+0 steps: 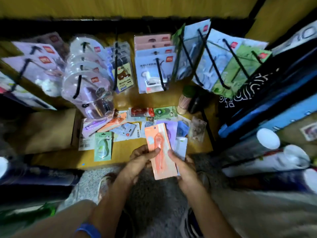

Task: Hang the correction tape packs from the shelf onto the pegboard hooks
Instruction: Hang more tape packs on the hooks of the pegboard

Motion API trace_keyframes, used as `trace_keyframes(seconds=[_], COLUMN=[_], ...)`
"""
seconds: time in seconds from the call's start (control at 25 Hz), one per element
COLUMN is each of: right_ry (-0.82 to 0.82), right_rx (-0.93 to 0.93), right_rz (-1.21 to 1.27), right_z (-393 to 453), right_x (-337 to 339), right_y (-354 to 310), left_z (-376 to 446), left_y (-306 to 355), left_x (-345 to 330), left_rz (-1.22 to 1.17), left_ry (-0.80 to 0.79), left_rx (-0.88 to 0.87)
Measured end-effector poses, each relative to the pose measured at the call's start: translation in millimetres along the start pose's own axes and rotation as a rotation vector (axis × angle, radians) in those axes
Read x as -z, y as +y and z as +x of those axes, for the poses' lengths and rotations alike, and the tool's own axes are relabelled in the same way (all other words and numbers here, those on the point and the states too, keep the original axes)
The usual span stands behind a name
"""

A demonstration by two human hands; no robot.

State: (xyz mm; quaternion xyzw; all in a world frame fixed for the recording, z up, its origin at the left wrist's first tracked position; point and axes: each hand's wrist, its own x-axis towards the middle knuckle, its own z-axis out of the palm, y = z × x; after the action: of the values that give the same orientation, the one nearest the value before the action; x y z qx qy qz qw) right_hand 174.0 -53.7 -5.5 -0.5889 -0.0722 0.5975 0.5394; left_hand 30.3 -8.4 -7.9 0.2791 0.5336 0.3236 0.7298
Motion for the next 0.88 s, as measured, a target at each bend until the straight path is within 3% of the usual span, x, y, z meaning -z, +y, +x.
trace_keyframes(seconds=[0.2, 0.4, 0.6, 0.88], right_ry=[-0.124, -0.161, -0.281, -0.452], right_rx=[0.111, 0.312, 0.436, 0.49], right_rz=[0.049, -0.131, -0.109, -0.06], right_z=[-79.6, -152.6, -207.4, -255.1], right_x=[1.3, 1.3, -40.4, -106.5], right_y=[-38.7, -67.0, -112.2, -189.7], left_z=[-91.9, -177.2, -235.0, -280.0], left_y=[30.2, 50.1, 100.2, 192.3], left_x=[-22.2, -39.9, -50.3, -25.7], left_rz=[-0.181, -0.215, -0.273, -0.35], left_ry=[-0.043, -0.089, 0.04, 0.118], left_rx=[-0.099, -0.318, -0.514, -0.652])
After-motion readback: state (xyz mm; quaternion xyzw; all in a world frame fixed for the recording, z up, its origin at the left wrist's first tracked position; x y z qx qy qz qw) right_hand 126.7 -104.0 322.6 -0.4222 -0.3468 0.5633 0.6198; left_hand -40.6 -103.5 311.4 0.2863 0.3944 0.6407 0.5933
